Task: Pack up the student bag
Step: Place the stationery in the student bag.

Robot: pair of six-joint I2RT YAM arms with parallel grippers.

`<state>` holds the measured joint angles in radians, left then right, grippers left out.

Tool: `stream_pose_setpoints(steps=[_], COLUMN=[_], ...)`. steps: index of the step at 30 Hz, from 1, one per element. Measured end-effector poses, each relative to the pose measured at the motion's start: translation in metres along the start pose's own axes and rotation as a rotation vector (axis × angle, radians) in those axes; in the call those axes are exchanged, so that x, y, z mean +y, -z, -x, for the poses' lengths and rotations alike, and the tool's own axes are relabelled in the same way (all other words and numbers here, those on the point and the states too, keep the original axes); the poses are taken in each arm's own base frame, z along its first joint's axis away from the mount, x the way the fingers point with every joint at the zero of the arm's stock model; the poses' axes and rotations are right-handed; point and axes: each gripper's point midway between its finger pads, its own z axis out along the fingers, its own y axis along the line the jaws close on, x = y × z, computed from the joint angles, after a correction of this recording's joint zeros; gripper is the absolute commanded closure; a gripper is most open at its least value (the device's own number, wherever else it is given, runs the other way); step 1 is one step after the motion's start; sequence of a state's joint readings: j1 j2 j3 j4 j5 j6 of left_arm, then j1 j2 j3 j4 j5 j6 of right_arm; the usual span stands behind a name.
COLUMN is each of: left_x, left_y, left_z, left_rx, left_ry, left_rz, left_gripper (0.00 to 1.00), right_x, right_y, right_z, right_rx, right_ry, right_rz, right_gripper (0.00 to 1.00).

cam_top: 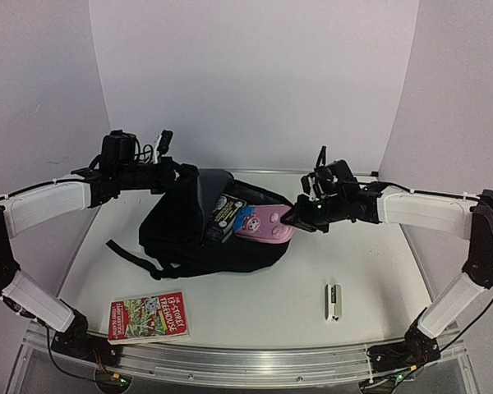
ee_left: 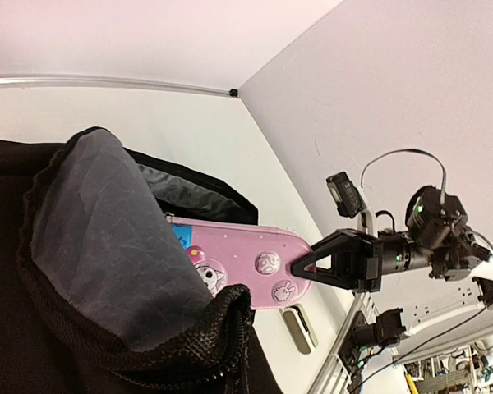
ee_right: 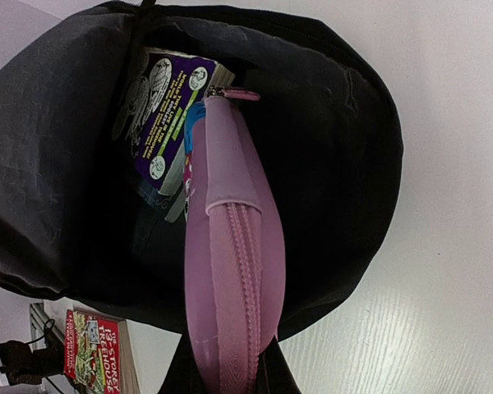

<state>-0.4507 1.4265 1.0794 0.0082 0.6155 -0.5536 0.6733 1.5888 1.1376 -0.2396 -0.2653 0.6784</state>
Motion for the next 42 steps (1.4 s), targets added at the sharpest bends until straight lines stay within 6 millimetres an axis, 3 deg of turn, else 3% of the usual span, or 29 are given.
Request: stream_pose_setpoints(steps=[5, 10, 23, 28, 33, 42], left_x=[-0.001, -0.001, 0.001, 0.000, 0.000, -0.002], left_y=[-0.001, -0.001, -0.001, -0.001, -0.001, -0.001], left_z=[-0.007, -0.009, -0.014, -0.014, -0.015, -0.017], left_rx=[0.031, 0.040, 0.058, 0.060, 0.062, 0.071], left_ry=[-0.005, -0.021, -0.028, -0.033, -0.046, -0.053], left_rz=[-0.014, -0.019, -0.009, -0.011, -0.014, -0.021], left_gripper=[1.00, 1.00, 1.00, 1.00, 1.00, 1.00], right_x=[0.016, 0.019, 0.044, 0.035, 0.032, 0.073], right_y=[-0.007, -0.005, 0.031, 0.016, -0.016, -0.048], right_z=[-0.004, -0.002, 0.023, 0.016, -0.002, -0.027], right_rx=[0.049, 0.038, -0.073, -0.042, 0.028, 0.100], right_ry=[-0.001, -0.016, -0.054, -0.072, -0.087, -0.056], right_rz=[0.082, 0.092, 0.164, 0.144, 0.153, 0.259], right_gripper=[1.00, 1.00, 1.00, 1.00, 1.00, 1.00])
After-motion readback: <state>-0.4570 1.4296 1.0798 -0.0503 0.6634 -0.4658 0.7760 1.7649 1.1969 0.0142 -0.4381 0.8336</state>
